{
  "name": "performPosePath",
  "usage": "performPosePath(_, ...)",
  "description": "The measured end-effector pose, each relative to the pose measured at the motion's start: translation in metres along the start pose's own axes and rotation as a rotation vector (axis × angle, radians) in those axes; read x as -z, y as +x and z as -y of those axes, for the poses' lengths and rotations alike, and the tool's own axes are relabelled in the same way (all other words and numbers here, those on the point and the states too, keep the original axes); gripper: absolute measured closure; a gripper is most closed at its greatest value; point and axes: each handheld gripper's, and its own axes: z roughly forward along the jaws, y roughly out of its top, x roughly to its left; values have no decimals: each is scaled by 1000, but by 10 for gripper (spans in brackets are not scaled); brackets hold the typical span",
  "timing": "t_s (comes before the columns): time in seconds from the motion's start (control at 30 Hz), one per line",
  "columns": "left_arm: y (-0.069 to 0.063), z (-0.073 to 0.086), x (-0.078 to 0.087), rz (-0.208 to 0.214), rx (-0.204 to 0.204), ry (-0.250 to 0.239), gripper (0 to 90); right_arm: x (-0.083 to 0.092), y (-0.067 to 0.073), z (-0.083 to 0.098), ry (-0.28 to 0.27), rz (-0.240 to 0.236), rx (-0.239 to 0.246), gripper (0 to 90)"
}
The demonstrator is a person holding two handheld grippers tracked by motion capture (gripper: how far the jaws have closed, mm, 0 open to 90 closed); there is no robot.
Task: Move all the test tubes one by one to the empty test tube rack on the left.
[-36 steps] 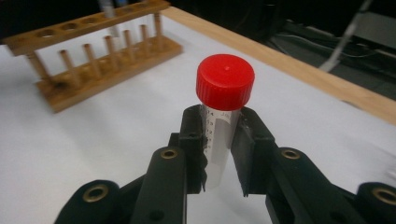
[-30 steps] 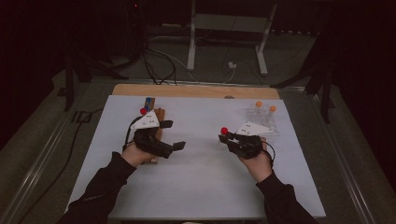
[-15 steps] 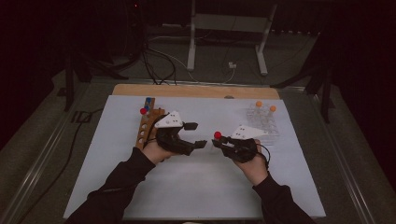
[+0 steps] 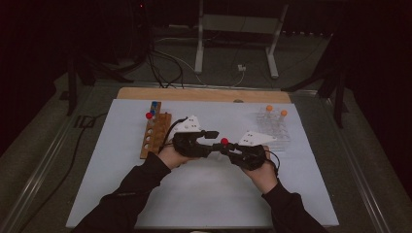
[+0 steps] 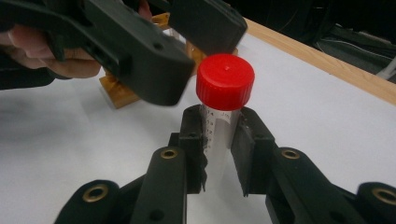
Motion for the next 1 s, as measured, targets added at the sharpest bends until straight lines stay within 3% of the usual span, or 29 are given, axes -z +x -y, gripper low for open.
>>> performPosePath(0.2,-1,-2,-6,24,-13,-1,647,-1,0,0,4,2,2,748)
performPosePath(0.3,-2,-3,-9,15,-27,5,675,-1,0,0,4,0,2,747)
performPosePath(0.7,-3,-7,-9,-7,-53,4,715,0,-2,0,-10,-10,-19,736)
performPosePath(1.0,3,-12,4,-52,-54,-12,716,4,-5,0,-40,2,-32,567)
